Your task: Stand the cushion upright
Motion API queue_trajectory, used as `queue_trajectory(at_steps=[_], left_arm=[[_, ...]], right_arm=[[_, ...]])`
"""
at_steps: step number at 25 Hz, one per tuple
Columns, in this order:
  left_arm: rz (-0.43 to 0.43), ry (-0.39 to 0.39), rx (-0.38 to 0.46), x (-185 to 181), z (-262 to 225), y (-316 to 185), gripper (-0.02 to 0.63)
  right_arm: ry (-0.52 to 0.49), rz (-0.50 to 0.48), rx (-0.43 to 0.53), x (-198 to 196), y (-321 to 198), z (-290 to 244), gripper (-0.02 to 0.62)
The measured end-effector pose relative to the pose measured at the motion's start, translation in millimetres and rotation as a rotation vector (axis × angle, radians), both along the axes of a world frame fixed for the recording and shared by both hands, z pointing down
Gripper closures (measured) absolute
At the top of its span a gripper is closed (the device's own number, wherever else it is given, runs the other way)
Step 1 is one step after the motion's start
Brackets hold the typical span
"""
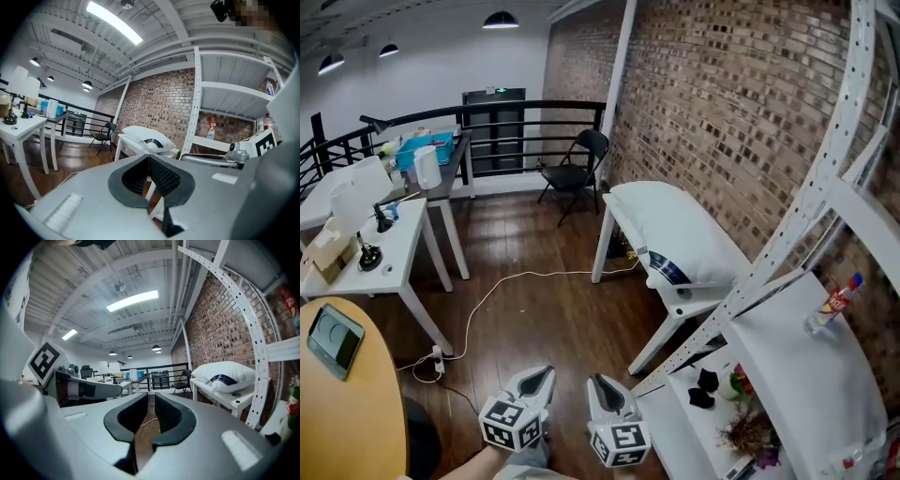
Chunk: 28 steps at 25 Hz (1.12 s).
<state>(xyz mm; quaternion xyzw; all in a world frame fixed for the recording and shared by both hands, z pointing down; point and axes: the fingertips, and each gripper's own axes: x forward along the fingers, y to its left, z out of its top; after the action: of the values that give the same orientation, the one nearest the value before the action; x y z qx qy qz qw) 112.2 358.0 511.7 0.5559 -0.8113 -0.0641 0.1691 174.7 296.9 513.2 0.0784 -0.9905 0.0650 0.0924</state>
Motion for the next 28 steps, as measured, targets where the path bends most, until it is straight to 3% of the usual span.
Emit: queue_trajectory(at_steps=[7, 16, 28], left_arm=[[0.072, 0.048, 0.011, -64, 8, -56, 0.606], [0.176, 0.046, 0.031, -158, 5, -131, 0.606], [0.372, -0.032, 0.047, -183, -12, -229, 0.606]], right_arm=[[0.003, 0.067, 0.012, -68, -49, -4, 0.550], [0.030, 0.184, 0.037, -156, -108, -5, 0.545], [0.016, 0.427, 0.049, -183, -191, -24, 0.545]])
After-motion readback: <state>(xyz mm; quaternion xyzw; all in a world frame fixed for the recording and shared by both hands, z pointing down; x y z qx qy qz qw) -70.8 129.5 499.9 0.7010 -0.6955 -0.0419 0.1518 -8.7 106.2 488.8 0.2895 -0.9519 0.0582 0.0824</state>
